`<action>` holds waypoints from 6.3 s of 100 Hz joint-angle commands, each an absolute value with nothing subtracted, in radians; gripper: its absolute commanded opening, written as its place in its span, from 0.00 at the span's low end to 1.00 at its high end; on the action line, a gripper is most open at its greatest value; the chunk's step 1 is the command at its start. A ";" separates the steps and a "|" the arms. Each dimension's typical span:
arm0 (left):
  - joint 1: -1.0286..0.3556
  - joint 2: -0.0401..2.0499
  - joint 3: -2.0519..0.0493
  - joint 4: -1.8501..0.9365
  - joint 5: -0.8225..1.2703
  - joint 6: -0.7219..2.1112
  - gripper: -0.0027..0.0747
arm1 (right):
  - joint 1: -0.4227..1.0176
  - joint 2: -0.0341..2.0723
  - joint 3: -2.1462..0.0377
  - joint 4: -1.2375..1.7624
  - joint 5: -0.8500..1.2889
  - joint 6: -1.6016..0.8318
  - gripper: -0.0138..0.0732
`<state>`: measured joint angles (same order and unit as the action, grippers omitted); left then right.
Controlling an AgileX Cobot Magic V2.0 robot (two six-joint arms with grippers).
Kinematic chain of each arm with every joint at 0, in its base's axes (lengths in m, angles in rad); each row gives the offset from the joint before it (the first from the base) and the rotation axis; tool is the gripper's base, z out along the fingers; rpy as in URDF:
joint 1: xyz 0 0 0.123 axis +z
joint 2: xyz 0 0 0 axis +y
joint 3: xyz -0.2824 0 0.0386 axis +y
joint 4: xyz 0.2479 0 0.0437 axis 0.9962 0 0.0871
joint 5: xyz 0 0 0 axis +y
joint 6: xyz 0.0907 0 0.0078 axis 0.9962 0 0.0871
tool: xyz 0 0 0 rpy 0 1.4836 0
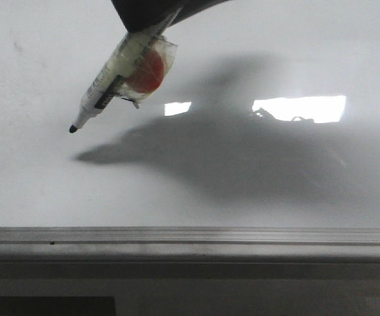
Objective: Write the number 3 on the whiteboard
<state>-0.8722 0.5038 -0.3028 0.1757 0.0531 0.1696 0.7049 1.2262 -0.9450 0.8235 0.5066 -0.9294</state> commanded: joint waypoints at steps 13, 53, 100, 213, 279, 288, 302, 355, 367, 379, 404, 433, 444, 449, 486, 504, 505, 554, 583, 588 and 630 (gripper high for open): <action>-0.820 0.498 -0.333 0.122 0.012 0.160 0.53 | 0.671 1.198 -1.002 0.813 0.458 -0.886 0.09; -0.803 0.498 -0.333 0.115 0.008 0.160 0.53 | 0.557 1.219 -1.105 0.791 0.501 -0.875 0.09; -0.803 0.498 -0.333 0.115 0.008 0.160 0.53 | 0.437 1.192 -1.116 0.638 0.552 -0.772 0.09; -0.808 0.531 -0.330 0.070 0.008 0.160 0.53 | 0.700 1.225 -1.056 0.518 0.584 -0.577 0.10; -0.914 0.835 -0.330 0.054 -0.254 0.161 0.53 | 0.880 1.220 -1.097 0.548 0.548 -0.577 0.10; -0.921 0.850 -0.330 0.055 -0.259 0.161 0.53 | 0.880 1.220 -1.097 0.548 0.548 -0.577 0.10; -0.954 0.867 -0.330 0.077 -0.282 0.161 0.49 | 0.880 1.220 -1.097 0.548 0.553 -0.577 0.10; -0.956 0.882 -0.330 0.045 -0.273 0.160 0.01 | 0.880 1.220 -1.097 0.546 0.531 -0.577 0.61; -0.956 0.882 -0.330 -0.185 -0.259 0.160 0.01 | 0.876 1.206 -1.097 0.533 0.476 -0.577 0.93; -0.944 0.885 -0.330 -0.534 -0.256 0.160 0.01 | 0.876 1.180 -1.097 0.528 0.438 -0.577 0.87; -0.929 0.924 -0.330 -0.864 -0.256 0.160 0.01 | 0.876 1.159 -1.097 0.528 0.422 -0.577 0.84; -0.929 1.004 -0.330 -0.879 -0.270 0.160 0.01 | 0.876 1.159 -1.097 0.528 0.432 -0.577 0.84; -0.929 1.008 -0.330 -0.879 -0.303 0.160 0.01 | 0.876 1.159 -1.097 0.530 0.438 -0.577 0.84; -0.929 1.008 -0.330 -0.879 -0.316 0.160 0.04 | 0.876 1.159 -1.097 0.533 0.439 -0.577 0.84; -0.929 1.008 -0.330 -0.879 -0.317 0.164 0.56 | 0.876 1.159 -1.097 0.539 0.440 -0.577 0.84; -0.929 0.970 -0.327 -0.877 -0.304 0.191 0.56 | 0.876 1.159 -1.097 0.539 0.447 -0.577 0.84; -0.929 0.965 -0.327 -0.877 -0.303 0.195 0.56 | 0.876 1.159 -1.097 0.539 0.447 -0.577 0.84; -0.929 0.648 -0.241 -0.868 -0.300 0.285 0.27 | 0.876 1.159 -1.097 0.539 0.517 -0.575 0.22; -0.929 0.491 -0.241 -0.860 -0.257 0.491 0.01 | 0.876 1.064 -1.051 0.539 0.422 -0.575 0.09; -0.929 0.467 -0.241 -0.858 -0.243 0.526 0.01 | 0.876 1.015 -1.015 0.538 0.362 -0.577 0.09; -0.929 0.291 -0.241 -0.847 -0.083 0.706 0.01 | 0.876 0.414 -0.439 0.504 0.036 -0.577 0.09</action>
